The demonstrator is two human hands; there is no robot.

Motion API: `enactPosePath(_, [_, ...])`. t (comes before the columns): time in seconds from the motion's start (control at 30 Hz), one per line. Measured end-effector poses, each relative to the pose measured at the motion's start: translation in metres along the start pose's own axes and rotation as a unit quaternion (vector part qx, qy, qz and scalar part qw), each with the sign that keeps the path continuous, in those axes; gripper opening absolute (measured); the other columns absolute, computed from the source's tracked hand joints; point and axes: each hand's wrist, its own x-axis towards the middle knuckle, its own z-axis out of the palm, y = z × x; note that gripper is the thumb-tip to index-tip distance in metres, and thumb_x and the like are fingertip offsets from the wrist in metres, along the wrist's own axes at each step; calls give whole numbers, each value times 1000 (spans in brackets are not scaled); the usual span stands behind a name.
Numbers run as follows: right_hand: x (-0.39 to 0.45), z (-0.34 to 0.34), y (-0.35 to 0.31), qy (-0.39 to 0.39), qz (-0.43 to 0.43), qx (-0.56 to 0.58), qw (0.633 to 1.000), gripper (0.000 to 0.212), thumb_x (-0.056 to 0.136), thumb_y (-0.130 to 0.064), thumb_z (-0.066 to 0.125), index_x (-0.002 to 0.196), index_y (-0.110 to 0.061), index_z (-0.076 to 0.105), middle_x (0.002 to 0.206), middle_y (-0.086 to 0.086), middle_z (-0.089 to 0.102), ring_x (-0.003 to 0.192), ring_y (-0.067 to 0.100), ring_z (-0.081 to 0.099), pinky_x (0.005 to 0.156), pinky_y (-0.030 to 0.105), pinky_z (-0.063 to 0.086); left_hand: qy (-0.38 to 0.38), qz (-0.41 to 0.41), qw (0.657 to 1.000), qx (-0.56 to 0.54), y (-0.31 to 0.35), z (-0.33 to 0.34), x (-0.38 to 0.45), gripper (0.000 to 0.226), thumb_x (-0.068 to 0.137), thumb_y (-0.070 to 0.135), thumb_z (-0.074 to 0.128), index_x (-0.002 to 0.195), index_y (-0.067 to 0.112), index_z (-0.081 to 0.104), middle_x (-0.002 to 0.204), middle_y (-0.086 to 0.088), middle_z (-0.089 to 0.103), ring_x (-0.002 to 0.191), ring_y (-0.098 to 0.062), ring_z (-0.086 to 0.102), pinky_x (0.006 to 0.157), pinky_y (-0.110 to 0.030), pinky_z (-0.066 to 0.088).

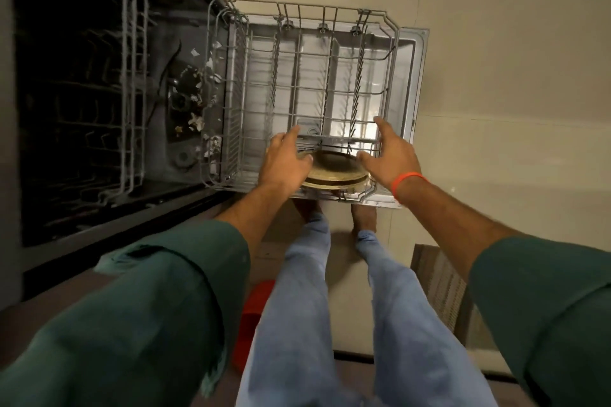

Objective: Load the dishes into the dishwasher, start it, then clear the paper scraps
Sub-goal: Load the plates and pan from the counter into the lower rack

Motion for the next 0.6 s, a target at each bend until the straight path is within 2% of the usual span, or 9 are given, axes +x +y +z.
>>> enactPosePath(0.17, [-39, -45, -28, -50, -52, -47, 996, 76, 89, -33, 69, 154, -25, 30, 145, 15, 50, 131, 35, 48, 108, 38, 39, 32, -4, 998, -48, 30, -24, -60, 69, 98, 27, 63, 158, 28, 29, 157, -6, 35, 142, -26, 37, 117, -41, 31])
enactPosePath(0.37, [-96, -89, -73, -72, -130, -93, 985, 76, 90, -36, 66, 155, -24, 29, 151, 14, 45, 137, 34, 43, 110, 38, 37, 82, -5, 991, -110, 53, -52, -145, 66, 98, 30, 61, 157, 27, 32, 157, -5, 37, 141, -24, 40, 118, -41, 34])
enactPosePath(0.5, [-140, -107, -117, -98, -201, -97, 970, 73, 93, -36, 64, 155, -24, 29, 154, 10, 41, 139, 31, 42, 112, 38, 36, 134, -3, 976, -173, 57, -78, -203, 65, 99, 33, 59, 157, 23, 31, 161, -3, 35, 146, -22, 36, 120, -39, 31])
enactPosePath(0.6, [-177, -110, -154, -121, -258, -94, 954, 70, 95, -35, 62, 155, -26, 28, 156, 8, 39, 140, 28, 41, 113, 38, 35, 185, -8, 953, -240, 47, -97, -249, 64, 100, 39, 59, 157, 28, 32, 161, 1, 35, 145, -21, 37, 118, -41, 34])
